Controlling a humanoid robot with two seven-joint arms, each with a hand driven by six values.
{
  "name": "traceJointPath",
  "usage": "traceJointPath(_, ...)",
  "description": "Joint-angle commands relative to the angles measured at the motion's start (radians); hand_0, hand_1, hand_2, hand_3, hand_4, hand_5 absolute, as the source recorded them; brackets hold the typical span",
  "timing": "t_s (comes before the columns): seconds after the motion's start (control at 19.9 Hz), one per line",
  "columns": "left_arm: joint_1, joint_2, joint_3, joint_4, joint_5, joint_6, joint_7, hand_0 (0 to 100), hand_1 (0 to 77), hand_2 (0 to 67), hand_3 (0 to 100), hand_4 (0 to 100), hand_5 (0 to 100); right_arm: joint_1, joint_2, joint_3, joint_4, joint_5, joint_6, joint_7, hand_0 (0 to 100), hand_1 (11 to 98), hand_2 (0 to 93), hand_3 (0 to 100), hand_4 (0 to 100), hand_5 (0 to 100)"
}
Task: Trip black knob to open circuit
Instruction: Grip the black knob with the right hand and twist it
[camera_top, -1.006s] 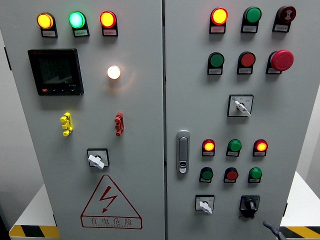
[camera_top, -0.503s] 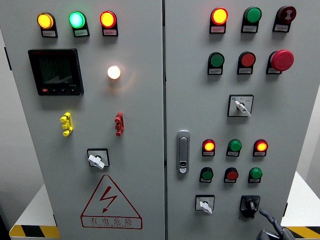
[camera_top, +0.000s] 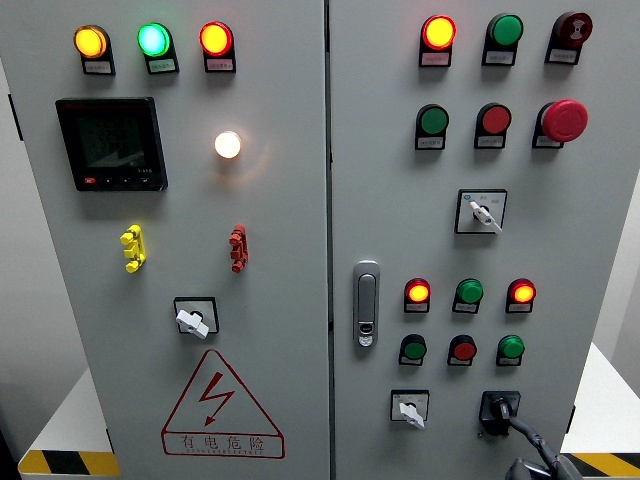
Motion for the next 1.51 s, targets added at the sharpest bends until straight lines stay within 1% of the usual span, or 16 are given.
traceJointPath(0.0, 0.0, 0.0, 0.0, 0.0, 0.0, 0.0, 0.0, 0, 0.0, 19.5, 26, 10, 9, 0.001, 0.0, -0.008, -0.002, 0.0, 0.0, 0.0, 100, 86.1, 0.0, 84, 96, 97)
traceJointPath(0.6, 0.0, 0.0, 0.0, 0.0, 0.0, 0.0, 0.0, 0, 0.0, 19.5, 26, 10, 9, 0.001, 0.0, -0.035, 0.0, 0.0, -0.002, -0.002, 100, 85.5, 0.0, 84, 96, 98)
traceJointPath(0.65, -0.001, 0.0, 0.0, 0.0, 0.0, 0.0, 0.0, 0, 0.0, 19.5, 26, 10, 9, 0.001, 0.0015, -0.043, 0.0, 0.0, -0.002, -0.002, 100, 85.5, 0.0, 84, 96, 98)
traceJointPath(0.7, -0.001, 0.0, 0.0, 0.0, 0.0, 0.0, 0.0, 0, 0.0, 19.5, 26, 10, 9, 0.001, 0.0, -0.046, 0.001, 0.0, -0.002, -0.002, 100, 85.4, 0.0, 84, 96, 98)
traceJointPath(1.01, 0.0, 0.0, 0.0, 0.0, 0.0, 0.0, 0.0, 0, 0.0, 19.5, 26, 10, 9, 0.001, 0.0, -0.058, 0.004, 0.0, -0.003, -0.006, 100, 85.2, 0.0, 84, 96, 98)
traceJointPath(1.06, 0.0, 0.0, 0.0, 0.0, 0.0, 0.0, 0.0, 0, 0.0, 19.5, 26, 10, 9, 0.001, 0.0015, -0.064, 0.006, 0.0, -0.003, -0.006, 100, 85.2, 0.0, 84, 96, 98)
traceJointPath(1.11, 0.0, 0.0, 0.0, 0.0, 0.0, 0.0, 0.0, 0, 0.0, 19.5, 26, 10, 9, 0.001, 0.0015, -0.066, 0.006, 0.0, -0.003, -0.005, 100, 85.1, 0.0, 84, 97, 98)
traceJointPath(1.16, 0.0, 0.0, 0.0, 0.0, 0.0, 0.0, 0.0, 0, 0.0, 19.5, 26, 10, 9, 0.001, 0.0, -0.066, 0.007, 0.0, -0.002, -0.006, 100, 85.1, 0.0, 84, 97, 98)
traceJointPath(1.21, 0.0, 0.0, 0.0, 0.0, 0.0, 0.0, 0.0, 0, 0.0, 19.5, 26, 10, 9, 0.001, 0.0015, -0.068, 0.007, 0.0, -0.003, -0.006, 100, 85.1, 0.0, 84, 97, 98)
traceJointPath(1.26, 0.0, 0.0, 0.0, 0.0, 0.0, 0.0, 0.0, 0, 0.0, 19.5, 26, 10, 9, 0.001, 0.0, -0.068, 0.007, 0.0, -0.002, -0.006, 100, 85.0, 0.0, 84, 97, 98)
traceJointPath(1.36, 0.0, 0.0, 0.0, 0.0, 0.0, 0.0, 0.0, 0, 0.0, 19.5, 26, 10, 9, 0.001, 0.0, -0.071, 0.007, 0.0, -0.002, -0.006, 100, 84.8, 0.0, 84, 97, 99)
traceJointPath(1.41, 0.0, 0.0, 0.0, 0.0, 0.0, 0.0, 0.0, 0, 0.0, 19.5, 26, 10, 9, 0.001, 0.0015, -0.071, 0.009, 0.0, -0.002, -0.006, 100, 84.8, 0.0, 84, 97, 99)
traceJointPath(1.46, 0.0, 0.0, 0.0, 0.0, 0.0, 0.0, 0.0, 0, 0.0, 19.5, 26, 10, 9, 0.001, 0.0015, -0.071, 0.009, 0.0, -0.003, -0.006, 100, 84.7, 0.0, 84, 97, 99)
